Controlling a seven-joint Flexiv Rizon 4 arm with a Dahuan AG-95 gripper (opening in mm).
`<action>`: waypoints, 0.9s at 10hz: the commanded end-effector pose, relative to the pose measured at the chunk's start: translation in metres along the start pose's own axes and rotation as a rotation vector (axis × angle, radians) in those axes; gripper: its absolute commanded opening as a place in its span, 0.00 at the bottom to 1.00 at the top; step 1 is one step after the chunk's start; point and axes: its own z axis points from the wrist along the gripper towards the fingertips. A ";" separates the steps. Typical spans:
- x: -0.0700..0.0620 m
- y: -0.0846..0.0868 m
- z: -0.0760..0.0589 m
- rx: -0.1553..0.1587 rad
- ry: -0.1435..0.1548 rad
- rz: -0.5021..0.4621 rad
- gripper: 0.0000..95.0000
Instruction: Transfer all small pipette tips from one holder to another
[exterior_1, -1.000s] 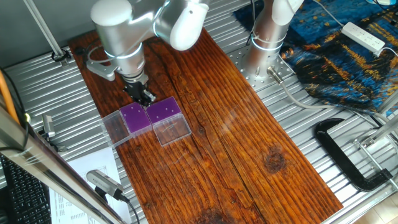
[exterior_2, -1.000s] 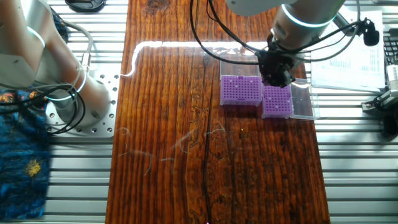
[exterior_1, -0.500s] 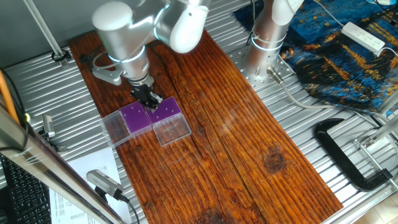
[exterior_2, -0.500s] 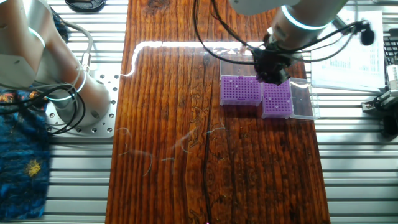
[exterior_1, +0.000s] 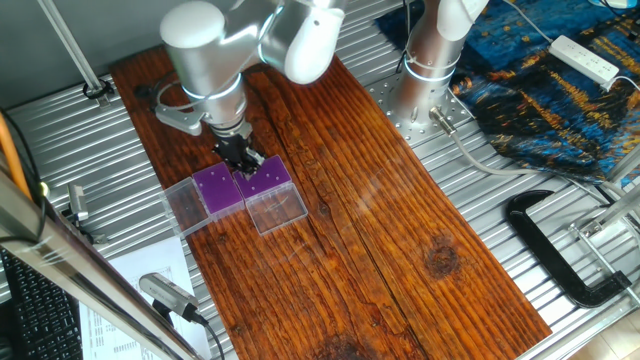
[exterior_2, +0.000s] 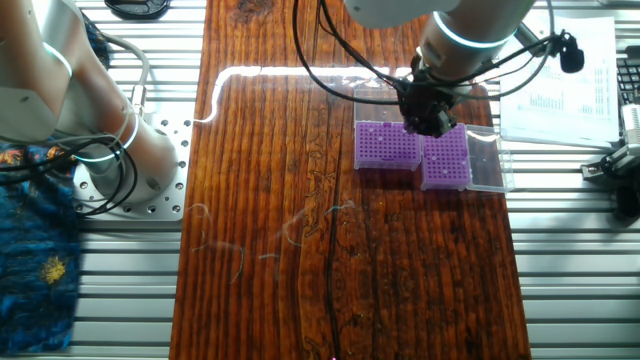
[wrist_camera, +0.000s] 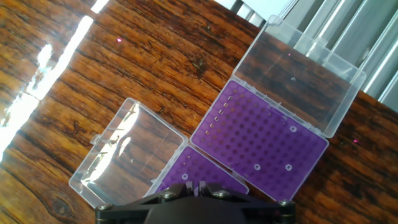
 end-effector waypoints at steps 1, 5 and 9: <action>-0.002 -0.002 0.003 0.003 -0.005 0.004 0.00; -0.004 -0.005 0.008 0.001 -0.007 0.000 0.00; -0.003 -0.007 0.010 0.004 -0.010 -0.004 0.00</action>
